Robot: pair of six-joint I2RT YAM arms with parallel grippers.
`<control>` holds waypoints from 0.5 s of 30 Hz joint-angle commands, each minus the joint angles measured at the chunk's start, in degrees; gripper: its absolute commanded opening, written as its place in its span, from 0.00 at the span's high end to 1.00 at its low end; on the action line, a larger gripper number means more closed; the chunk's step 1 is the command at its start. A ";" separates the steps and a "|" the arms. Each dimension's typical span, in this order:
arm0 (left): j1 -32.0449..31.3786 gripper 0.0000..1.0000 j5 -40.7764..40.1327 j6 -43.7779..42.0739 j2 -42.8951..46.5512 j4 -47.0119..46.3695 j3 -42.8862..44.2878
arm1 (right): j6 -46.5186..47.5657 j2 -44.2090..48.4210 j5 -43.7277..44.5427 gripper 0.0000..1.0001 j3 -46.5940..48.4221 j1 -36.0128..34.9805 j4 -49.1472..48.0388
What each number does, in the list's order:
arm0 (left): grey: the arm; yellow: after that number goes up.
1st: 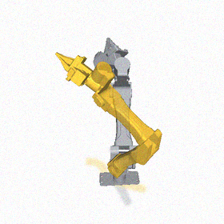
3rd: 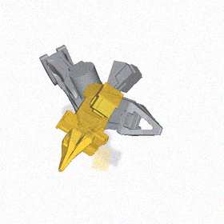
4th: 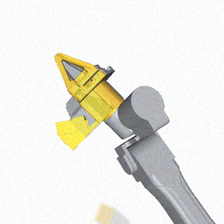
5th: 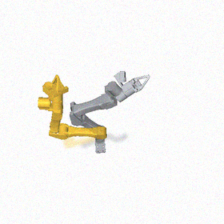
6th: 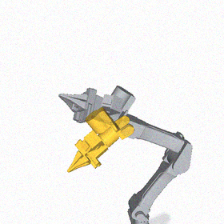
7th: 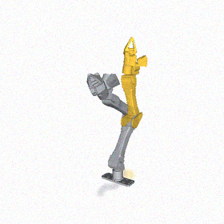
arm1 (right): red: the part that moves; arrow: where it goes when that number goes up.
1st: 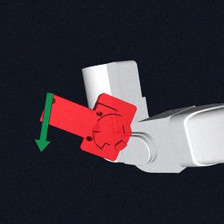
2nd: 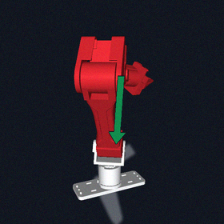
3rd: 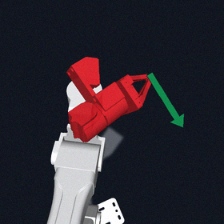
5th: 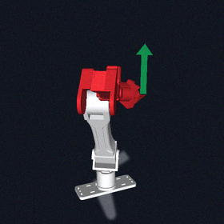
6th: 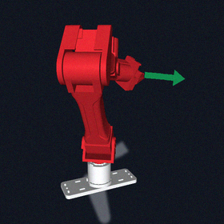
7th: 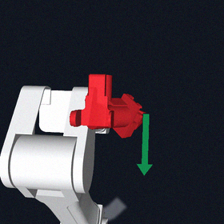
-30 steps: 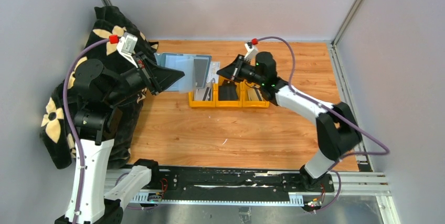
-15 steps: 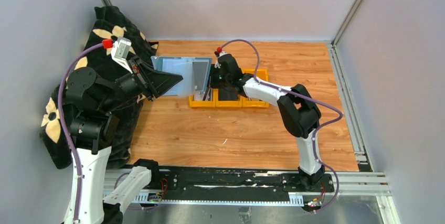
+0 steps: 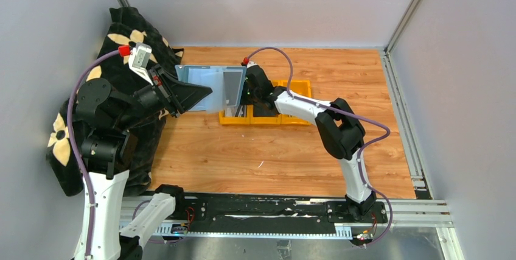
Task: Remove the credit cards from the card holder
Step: Place the credit card in the storage box.
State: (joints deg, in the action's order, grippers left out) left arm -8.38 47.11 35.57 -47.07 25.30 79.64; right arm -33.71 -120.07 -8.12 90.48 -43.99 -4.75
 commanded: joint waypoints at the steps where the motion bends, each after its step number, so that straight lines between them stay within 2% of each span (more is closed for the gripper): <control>1: -0.21 1.00 0.96 0.88 0.52 -2.50 0.65 | 2.13 2.39 4.66 0.78 0.18 -1.19 2.56; 5: -0.21 1.00 1.05 1.35 0.49 -3.16 0.87 | 2.99 7.43 7.95 0.55 -1.86 -1.36 2.50; 11: -0.20 1.00 1.67 2.31 0.08 -4.17 1.58 | 3.87 19.17 10.89 0.31 -6.98 -1.21 -0.31; 15: -0.16 1.00 2.67 4.91 0.22 -6.77 0.61 | -0.37 29.49 2.74 0.22 -15.85 0.80 -8.19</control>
State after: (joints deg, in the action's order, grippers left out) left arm -8.38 47.86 37.71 -47.11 22.90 79.70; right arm -31.24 -99.07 -0.67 81.28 -44.42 -5.67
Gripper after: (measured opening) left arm 0.127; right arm 0.765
